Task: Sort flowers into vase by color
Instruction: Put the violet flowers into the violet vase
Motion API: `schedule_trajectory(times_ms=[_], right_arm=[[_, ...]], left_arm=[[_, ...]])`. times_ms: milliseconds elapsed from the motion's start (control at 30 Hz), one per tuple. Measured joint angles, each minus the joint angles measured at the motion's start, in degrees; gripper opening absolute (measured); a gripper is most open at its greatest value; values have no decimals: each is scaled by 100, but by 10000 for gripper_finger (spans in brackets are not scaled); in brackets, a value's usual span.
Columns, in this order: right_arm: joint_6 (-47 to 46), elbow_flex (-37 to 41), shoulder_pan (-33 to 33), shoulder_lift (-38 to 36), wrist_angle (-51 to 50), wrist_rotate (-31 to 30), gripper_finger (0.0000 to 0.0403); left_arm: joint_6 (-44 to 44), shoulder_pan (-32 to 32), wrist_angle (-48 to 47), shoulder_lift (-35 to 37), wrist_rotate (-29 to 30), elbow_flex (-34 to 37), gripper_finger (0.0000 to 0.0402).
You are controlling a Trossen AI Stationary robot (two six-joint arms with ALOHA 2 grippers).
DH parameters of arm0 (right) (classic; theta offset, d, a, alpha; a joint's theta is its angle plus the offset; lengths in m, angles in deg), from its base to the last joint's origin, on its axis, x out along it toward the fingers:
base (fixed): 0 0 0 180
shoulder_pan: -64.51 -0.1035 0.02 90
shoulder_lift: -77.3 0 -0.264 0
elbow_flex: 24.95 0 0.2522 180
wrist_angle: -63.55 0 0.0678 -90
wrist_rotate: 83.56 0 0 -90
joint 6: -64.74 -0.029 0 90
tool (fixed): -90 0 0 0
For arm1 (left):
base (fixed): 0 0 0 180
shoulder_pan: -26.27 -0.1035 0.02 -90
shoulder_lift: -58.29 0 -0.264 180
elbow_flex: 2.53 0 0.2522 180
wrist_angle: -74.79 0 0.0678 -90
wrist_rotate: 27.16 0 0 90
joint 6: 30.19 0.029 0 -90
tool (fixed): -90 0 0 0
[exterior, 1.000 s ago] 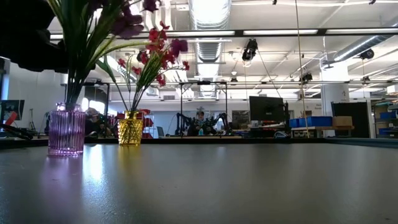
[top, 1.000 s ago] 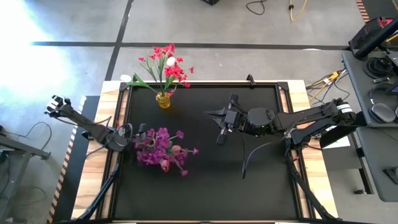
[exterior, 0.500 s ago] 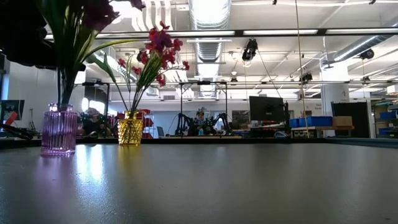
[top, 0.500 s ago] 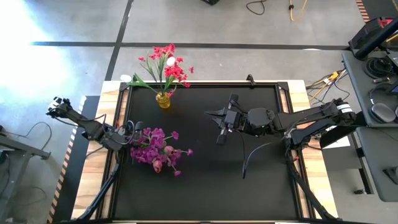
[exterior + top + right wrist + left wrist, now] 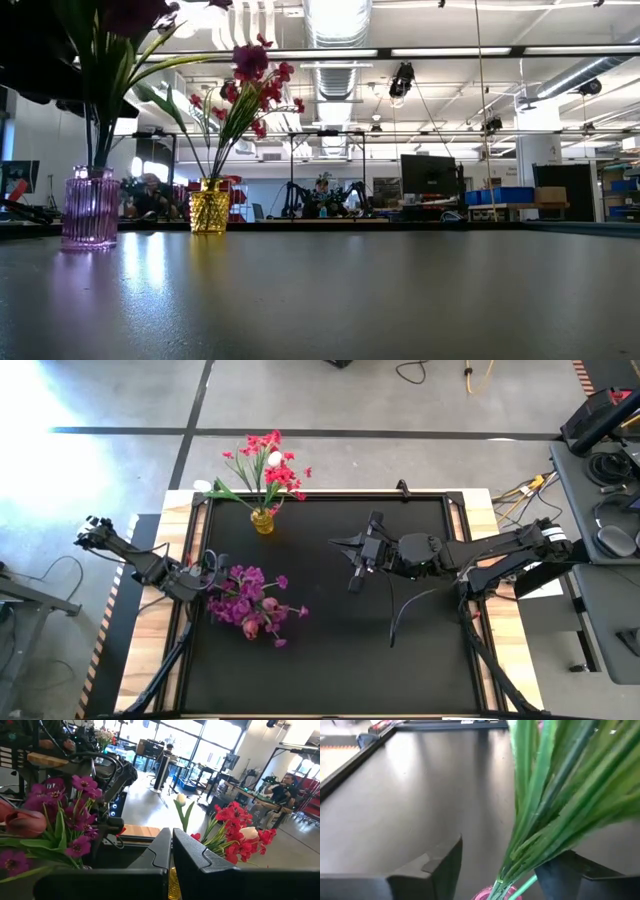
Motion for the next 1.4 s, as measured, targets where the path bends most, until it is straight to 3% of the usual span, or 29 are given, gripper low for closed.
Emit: schedule_trajectory(times_ms=[233, 800, 1400], right_arm=[[15, -1, 0, 0, -2, 0, 11], [17, -1, 0, 0, -43, 2, 11], [-1, -1, 0, 0, -151, 2, 11]], left_arm=[[-285, 0, -293, -75, -122, -253, 242], [-339, 2, -456, -121, 9, -484, 224], [-382, 2, -541, 299, 205, -519, 223]])
